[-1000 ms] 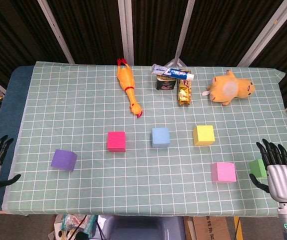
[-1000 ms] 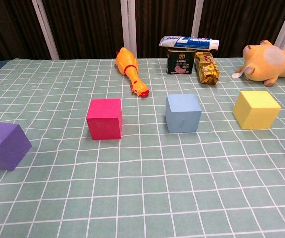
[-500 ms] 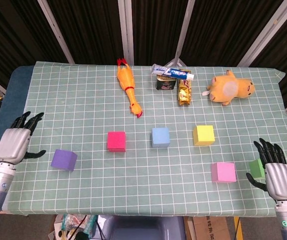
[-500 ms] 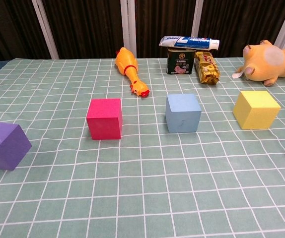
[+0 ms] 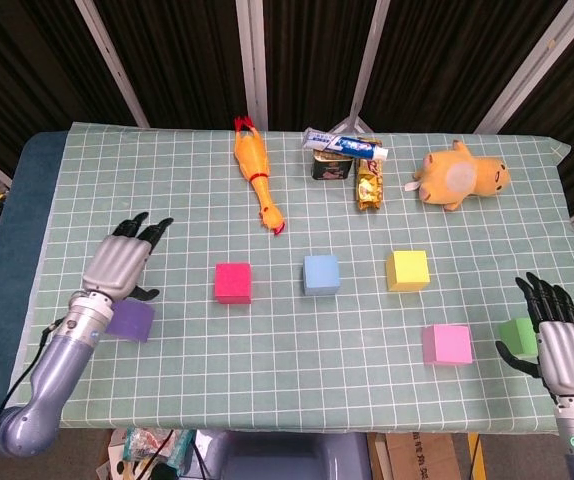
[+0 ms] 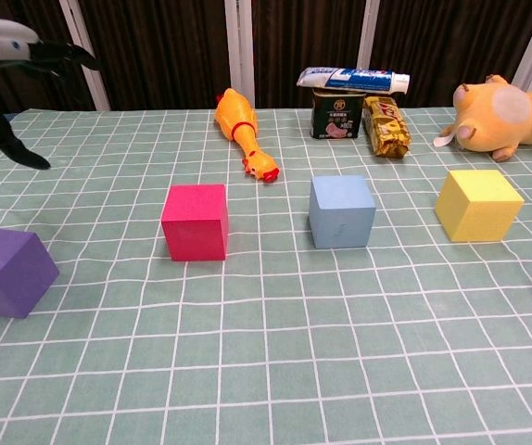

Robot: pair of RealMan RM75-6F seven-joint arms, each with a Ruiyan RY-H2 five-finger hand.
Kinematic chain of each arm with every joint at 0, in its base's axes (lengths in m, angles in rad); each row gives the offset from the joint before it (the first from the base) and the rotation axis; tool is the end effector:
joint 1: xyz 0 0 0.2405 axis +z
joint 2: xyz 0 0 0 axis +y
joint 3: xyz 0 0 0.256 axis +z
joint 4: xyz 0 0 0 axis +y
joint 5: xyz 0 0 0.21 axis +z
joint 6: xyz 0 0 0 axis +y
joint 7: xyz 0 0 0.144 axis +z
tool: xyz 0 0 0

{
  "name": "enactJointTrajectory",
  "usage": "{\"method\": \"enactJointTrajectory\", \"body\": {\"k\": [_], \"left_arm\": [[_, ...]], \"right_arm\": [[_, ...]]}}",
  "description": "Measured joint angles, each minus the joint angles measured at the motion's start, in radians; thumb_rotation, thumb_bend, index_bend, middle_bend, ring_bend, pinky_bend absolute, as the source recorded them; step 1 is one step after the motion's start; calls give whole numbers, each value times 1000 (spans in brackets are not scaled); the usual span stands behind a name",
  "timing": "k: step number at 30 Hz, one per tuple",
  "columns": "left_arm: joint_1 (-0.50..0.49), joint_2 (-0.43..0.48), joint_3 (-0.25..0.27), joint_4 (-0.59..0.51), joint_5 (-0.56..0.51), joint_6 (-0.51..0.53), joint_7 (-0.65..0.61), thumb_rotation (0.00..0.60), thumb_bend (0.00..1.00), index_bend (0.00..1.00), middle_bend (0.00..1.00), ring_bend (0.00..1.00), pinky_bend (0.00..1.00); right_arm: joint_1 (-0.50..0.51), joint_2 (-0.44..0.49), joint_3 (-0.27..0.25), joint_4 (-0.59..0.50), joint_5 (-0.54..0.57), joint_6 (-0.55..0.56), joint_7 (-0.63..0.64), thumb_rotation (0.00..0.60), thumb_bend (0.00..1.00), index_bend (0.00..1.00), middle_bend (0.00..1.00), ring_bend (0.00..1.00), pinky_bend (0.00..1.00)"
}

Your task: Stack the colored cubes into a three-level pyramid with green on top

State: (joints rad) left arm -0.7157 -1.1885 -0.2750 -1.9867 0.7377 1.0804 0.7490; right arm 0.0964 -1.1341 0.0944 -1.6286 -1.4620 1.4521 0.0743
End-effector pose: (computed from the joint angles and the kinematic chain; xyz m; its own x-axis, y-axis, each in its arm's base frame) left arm -0.1275 0.3249 0.0869 0.5305 0.2351 0.8144 0.8448 -0.2268 -0.4847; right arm -0.3071 -0.1934 0.1566 0.2885 0.0117 0.9574 -0.9574 0.0121 0.2884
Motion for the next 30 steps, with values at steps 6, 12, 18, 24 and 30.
{"method": "enactJointTrajectory", "body": {"k": [6, 12, 18, 24, 30], "left_arm": [[-106, -114, 15, 62, -116, 19, 86, 600, 148, 0, 241, 34, 123], [-182, -198, 31, 134, -184, 31, 127, 600, 152, 0, 244, 35, 123], [-229, -246, 38, 175, -215, 26, 136, 600, 154, 0, 235, 35, 123], [-258, -278, 50, 203, -232, 18, 135, 600, 184, 0, 228, 35, 123], [-281, -310, 62, 240, -251, 10, 132, 600, 210, 0, 229, 35, 123]], "right_arm": [[3, 0, 0, 3, 2, -8, 21, 600, 265, 0, 0, 0, 0], [6, 2, 1, 3, 10, -19, 39, 600, 265, 0, 0, 0, 0], [8, 5, 1, 0, 14, -27, 48, 600, 265, 0, 0, 0, 0], [9, 6, 0, -3, 16, -29, 50, 600, 264, 0, 0, 0, 0], [9, 6, 0, -6, 16, -30, 50, 600, 264, 0, 0, 0, 0]]}}
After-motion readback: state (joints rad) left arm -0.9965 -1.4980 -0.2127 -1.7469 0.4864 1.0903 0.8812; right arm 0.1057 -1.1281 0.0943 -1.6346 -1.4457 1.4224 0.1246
